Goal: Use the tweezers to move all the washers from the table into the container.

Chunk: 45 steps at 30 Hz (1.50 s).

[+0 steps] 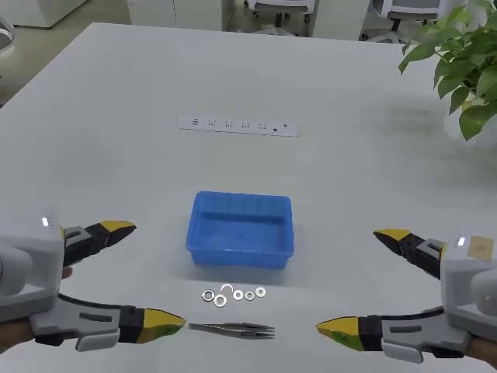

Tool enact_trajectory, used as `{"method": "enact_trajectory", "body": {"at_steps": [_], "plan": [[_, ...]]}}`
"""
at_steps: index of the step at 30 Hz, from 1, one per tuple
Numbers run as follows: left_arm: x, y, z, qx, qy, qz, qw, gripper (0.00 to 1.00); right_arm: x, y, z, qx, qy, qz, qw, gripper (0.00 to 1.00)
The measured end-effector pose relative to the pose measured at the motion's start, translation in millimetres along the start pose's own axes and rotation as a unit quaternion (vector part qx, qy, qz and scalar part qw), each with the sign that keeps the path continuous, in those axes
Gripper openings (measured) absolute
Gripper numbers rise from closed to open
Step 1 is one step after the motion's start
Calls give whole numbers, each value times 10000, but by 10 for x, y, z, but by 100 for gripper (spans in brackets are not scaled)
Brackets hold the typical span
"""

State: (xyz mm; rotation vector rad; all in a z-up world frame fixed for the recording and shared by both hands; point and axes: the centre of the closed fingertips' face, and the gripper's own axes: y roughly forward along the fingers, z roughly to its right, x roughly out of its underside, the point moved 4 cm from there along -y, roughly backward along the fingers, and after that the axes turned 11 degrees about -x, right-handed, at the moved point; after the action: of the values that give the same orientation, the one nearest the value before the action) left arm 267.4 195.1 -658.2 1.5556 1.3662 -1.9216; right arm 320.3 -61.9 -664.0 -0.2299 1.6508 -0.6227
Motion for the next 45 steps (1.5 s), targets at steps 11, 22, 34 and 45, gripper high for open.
{"method": "enact_trajectory", "body": {"at_steps": [11,22,34,45], "plan": [[-7,12,9,21,22,-5,10000,99,-11,-10,4,7,-13,2,10000,99],[-11,14,7,29,44,-9,10000,99,-24,-17,11,20,-30,-3,10000,99],[-31,14,14,55,116,-22,9999,99,-42,-44,19,33,-94,-57,9999,99],[-40,19,32,103,202,-61,9997,99,-74,-49,6,-37,-224,-184,9996,97]]}}
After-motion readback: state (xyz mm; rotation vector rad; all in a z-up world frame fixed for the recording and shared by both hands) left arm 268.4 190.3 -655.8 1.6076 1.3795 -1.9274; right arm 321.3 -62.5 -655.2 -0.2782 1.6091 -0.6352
